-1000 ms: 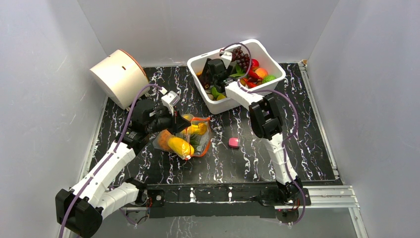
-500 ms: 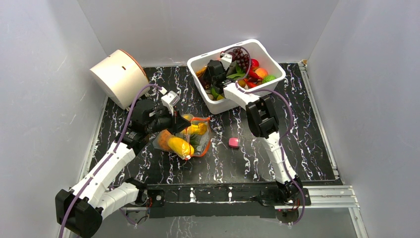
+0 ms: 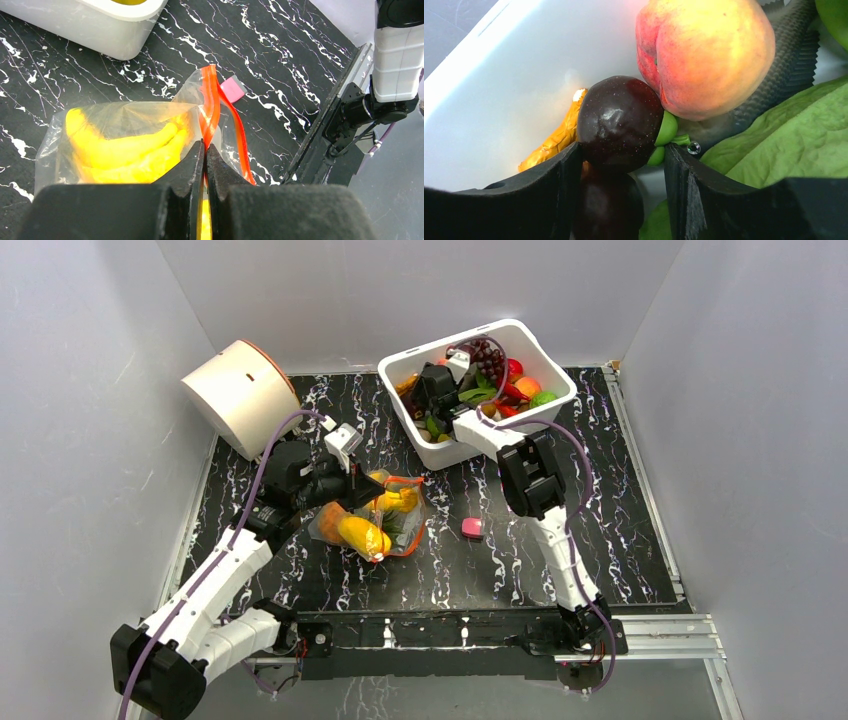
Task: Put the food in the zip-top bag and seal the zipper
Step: Pick up the fake fruit from the bin.
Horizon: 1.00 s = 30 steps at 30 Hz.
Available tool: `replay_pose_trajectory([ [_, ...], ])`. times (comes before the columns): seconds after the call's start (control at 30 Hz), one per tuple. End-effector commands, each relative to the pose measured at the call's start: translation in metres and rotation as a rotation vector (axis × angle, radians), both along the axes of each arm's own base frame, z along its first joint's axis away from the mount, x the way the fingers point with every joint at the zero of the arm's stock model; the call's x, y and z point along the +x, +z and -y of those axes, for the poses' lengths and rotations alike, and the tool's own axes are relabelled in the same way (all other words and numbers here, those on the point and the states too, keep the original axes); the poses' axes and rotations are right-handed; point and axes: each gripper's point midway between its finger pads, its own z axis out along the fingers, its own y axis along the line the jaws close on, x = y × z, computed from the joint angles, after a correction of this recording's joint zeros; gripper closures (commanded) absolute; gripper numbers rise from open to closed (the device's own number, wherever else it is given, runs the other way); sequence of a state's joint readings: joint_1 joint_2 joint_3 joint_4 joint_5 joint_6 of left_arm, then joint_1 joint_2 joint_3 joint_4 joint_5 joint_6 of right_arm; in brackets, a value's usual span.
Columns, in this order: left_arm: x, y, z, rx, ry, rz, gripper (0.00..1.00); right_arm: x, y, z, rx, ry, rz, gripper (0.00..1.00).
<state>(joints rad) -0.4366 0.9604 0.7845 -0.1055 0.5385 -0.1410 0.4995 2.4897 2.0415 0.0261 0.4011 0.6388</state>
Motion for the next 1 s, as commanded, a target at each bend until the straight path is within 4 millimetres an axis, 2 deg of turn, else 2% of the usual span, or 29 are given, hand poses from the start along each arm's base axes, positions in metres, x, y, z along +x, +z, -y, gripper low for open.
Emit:
replay_pose_trajectory([
  [0.0,-0.002,0.010,0.000,-0.013,-0.012,0.052,1.00,-0.002,0.074,0.002,0.043,0.042,0.134,0.64],
  [0.23,0.000,0.009,-0.001,-0.009,0.001,0.050,1.00,-0.024,0.096,0.009,0.024,0.083,0.159,0.66],
  [0.57,0.000,0.010,0.002,-0.042,0.009,0.033,1.00,-0.075,0.138,0.024,-0.020,0.184,0.207,0.68],
  [0.63,0.001,0.011,0.004,-0.049,0.004,0.026,1.00,-0.088,0.152,0.029,-0.034,0.208,0.224,0.68],
  [0.77,0.003,0.017,0.004,-0.047,0.014,0.026,1.00,-0.117,0.164,0.034,-0.060,0.281,0.234,0.69],
  [0.87,0.003,0.022,0.002,-0.046,0.024,0.034,1.00,-0.145,0.184,0.033,-0.066,0.369,0.267,0.69],
  [0.97,0.003,0.028,0.001,-0.046,0.030,0.035,1.00,-0.174,0.193,0.029,-0.063,0.474,0.279,0.69],
])
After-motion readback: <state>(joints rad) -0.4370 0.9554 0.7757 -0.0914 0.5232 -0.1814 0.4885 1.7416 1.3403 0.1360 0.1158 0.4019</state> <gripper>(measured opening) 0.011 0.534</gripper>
